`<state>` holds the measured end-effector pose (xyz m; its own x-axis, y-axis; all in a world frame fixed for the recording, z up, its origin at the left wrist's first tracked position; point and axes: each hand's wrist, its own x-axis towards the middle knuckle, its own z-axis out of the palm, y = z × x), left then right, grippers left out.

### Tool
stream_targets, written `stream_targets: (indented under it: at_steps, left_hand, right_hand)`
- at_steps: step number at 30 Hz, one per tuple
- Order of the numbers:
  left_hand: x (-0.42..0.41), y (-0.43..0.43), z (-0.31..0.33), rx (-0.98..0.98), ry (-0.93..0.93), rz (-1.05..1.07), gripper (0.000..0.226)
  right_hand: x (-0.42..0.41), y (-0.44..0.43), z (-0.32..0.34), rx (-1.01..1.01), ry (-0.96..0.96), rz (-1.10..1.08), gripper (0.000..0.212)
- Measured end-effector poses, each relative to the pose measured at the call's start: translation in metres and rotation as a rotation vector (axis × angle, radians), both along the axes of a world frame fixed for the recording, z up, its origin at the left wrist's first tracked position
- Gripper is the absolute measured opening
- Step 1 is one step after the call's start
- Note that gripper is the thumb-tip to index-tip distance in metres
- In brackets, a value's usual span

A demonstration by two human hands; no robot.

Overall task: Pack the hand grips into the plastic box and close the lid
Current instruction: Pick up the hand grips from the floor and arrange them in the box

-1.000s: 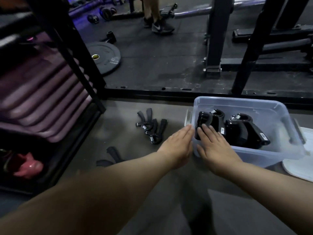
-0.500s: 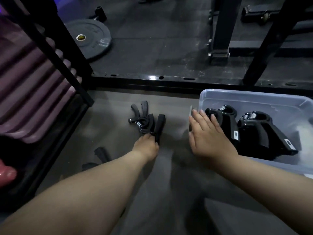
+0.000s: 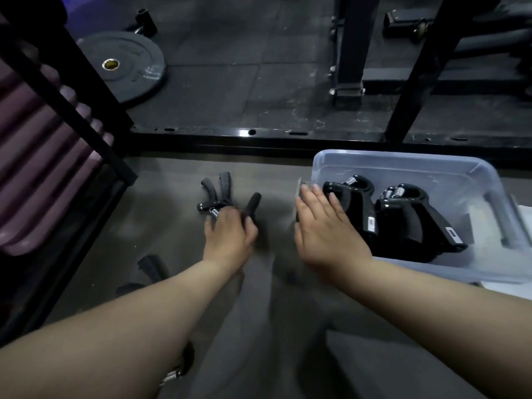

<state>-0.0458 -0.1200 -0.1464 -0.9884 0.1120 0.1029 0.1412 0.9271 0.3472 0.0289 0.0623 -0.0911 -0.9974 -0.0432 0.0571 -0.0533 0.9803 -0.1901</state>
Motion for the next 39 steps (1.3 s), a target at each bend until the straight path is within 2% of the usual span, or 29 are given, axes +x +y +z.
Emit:
stream_targets:
  at_steps: [3,6,10,14,17,21,25,27,30,34,36,38,39]
  left_hand:
    - [-0.008,0.01,0.043,0.478,-0.017,0.292,0.033]
    - [-0.006,0.026,0.084,0.762,0.067,0.517,0.026]
    - [-0.001,0.04,0.124,1.014,0.143,0.48,0.022]
    - [-0.011,0.047,0.129,1.043,0.098,0.324,0.027]
    - [-0.015,0.056,0.126,1.025,0.004,0.252,0.03]
    - [-0.019,0.074,0.135,1.13,-0.239,0.269,0.029]
    - [-0.019,0.082,0.142,1.067,-0.401,0.176,0.032]
    - [-0.016,0.089,0.142,1.066,-0.432,0.117,0.032]
    - [-0.016,0.103,0.141,1.062,-0.452,0.075,0.031]
    - [-0.018,0.12,0.135,1.04,-0.484,0.046,0.026]
    - [-0.019,0.128,0.13,1.005,-0.444,0.022,0.025]
    - [-0.02,0.137,0.126,0.99,-0.42,0.017,0.022]
    - [-0.019,0.14,0.125,0.983,-0.42,0.016,0.02]
  right_hand:
    - [0.002,0.0,0.006,-0.04,-0.039,0.019,0.059]
    - [0.003,0.003,0.008,-0.054,-0.065,0.039,0.06]
    - [0.002,0.006,0.009,-0.088,-0.09,0.063,0.06]
    - [0.003,0.012,0.01,-0.154,-0.11,0.08,0.057]
    - [0.005,0.015,0.015,-0.26,-0.082,0.097,0.046]
    - [0.013,0.022,0.026,-0.712,-0.031,-0.033,0.036]
    - [0.027,0.036,0.037,-1.077,0.156,-0.234,0.007]
    - [0.03,0.05,0.044,-1.165,0.131,-0.212,0.022]
    - [0.028,0.07,0.05,-1.158,0.013,-0.098,0.041]
    - [0.021,0.083,0.056,-1.189,-0.115,-0.148,0.042]
    - [0.019,0.085,0.059,-1.023,-0.166,-0.201,0.034]
    - [0.017,0.086,0.059,-0.763,-0.094,-0.253,0.026]
    - [0.017,0.087,0.058,-0.702,-0.051,-0.279,0.025]
